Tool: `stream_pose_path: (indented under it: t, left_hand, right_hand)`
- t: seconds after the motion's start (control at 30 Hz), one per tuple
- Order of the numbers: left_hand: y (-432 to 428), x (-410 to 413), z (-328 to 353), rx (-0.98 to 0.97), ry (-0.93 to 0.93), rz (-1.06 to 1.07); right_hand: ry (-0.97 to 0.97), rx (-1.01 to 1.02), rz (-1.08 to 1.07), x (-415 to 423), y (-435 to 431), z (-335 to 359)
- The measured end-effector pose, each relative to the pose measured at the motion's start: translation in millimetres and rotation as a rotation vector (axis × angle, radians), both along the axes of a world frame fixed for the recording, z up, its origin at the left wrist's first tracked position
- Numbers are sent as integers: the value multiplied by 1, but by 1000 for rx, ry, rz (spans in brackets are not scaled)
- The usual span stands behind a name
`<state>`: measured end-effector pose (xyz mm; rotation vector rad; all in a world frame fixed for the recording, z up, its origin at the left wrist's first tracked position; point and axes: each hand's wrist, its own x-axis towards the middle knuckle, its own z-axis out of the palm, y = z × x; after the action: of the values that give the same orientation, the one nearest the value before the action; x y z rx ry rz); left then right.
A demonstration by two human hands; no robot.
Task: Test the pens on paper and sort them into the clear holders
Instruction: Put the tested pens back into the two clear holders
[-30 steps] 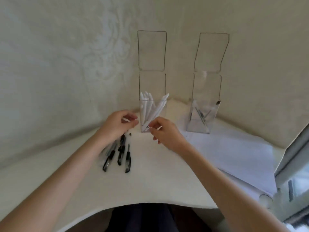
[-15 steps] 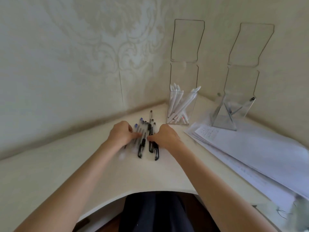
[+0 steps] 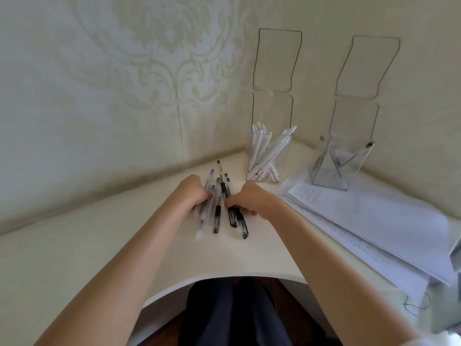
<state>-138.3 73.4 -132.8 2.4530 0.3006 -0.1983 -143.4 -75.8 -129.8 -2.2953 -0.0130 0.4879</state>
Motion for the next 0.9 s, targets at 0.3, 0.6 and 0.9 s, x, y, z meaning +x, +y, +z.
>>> stream_pose_path:
  t: [0.3,0.6,0.9]
  left_hand:
    - [14,-15,4,-873,-79,96]
    - [-67,-12,88,-1080,-344,-246]
    - [-211,63,120,-975,-502,-417]
  right_hand:
    - [92,310,172,-7,-40,-1]
    - [-508,459,-80,-15,-102,56]
    - [-915,373,-505,39,-214,122]
